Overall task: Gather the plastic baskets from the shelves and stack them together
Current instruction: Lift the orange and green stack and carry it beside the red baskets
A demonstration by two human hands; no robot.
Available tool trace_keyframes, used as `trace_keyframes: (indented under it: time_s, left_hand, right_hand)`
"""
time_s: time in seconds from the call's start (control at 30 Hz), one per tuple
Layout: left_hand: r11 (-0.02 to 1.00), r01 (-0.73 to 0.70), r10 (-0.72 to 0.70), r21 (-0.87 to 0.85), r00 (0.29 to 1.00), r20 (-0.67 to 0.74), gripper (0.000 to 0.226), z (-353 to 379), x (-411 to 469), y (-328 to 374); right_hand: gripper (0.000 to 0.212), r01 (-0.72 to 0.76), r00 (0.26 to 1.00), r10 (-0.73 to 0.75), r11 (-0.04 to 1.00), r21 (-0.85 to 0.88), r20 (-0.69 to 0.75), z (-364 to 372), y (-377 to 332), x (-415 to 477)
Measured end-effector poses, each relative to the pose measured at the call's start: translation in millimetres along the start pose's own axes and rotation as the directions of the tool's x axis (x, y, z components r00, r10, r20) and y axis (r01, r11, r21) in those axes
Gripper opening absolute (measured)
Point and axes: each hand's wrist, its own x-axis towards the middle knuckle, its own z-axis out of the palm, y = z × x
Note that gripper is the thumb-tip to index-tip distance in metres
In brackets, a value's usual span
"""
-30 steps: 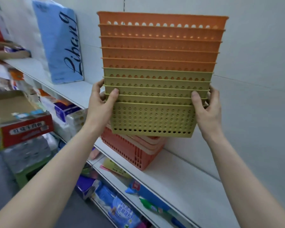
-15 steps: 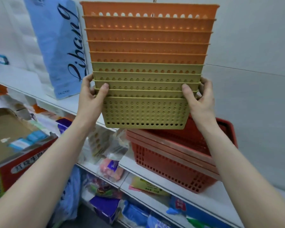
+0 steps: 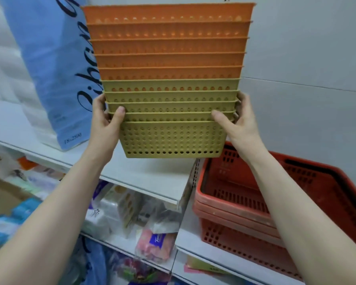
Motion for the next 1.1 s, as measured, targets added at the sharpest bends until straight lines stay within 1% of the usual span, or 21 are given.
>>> trace_keyframes:
  time_s: [0.1,0.23,0.4,0.5,0.6,0.7,0.83,0.9,1.03,1.1]
  left_hand:
    - [0.999,0.032,-0.032,-0.013,0.999,0.036,0.035,-17,23,-28]
    - [0.997,0.074,-0.073,-0.014,0.994,0.086,0.042,-39,42,-65]
    - [0.984,0.180,-0.175,-0.007,0.968,0.179,0.048,-53,54,-105]
    - [0.987,0.159,-0.156,0.005,0.965,0.212,0.040,-52,58,-117]
    - [0.990,0.141,-0.143,0.025,0.959,0.243,0.042,-51,71,-124]
    - [0.991,0.124,-0.131,0.042,0.958,0.257,0.043,-52,84,-136]
    - [0.995,0.090,-0.100,0.048,0.954,0.281,0.047,-52,88,-143]
    - [0.994,0.100,-0.110,0.052,0.953,0.282,0.048,-52,88,-143]
    - [0.995,0.067,-0.086,0.080,0.959,0.269,0.049,-50,82,-136]
    - [0.989,0.122,-0.140,0.086,0.960,0.244,0.051,-50,79,-128]
  right_hand:
    - [0.064,-0.041,0.998,0.042,0.999,-0.029,0.043,22,12,10]
    - [0.068,-0.117,0.992,0.121,0.990,-0.083,0.046,51,33,11]
    - [0.069,-0.247,0.969,0.245,0.958,-0.147,-0.029,81,52,-8]
    - [0.071,-0.269,0.963,0.262,0.939,-0.215,-0.064,92,62,-19]
    - [0.066,-0.291,0.957,0.270,0.895,-0.338,-0.108,107,61,-14]
    - [0.062,-0.290,0.957,0.267,0.857,-0.426,-0.115,117,59,-11]
    - [0.060,-0.294,0.955,0.278,0.836,-0.463,-0.105,120,60,-12]
    - [0.062,-0.297,0.954,0.280,0.831,-0.471,-0.108,119,60,-13]
    - [0.062,-0.322,0.944,0.314,0.802,-0.503,-0.102,118,51,-13]
    - [0.063,-0.327,0.930,0.363,0.756,-0.567,-0.052,112,46,-11]
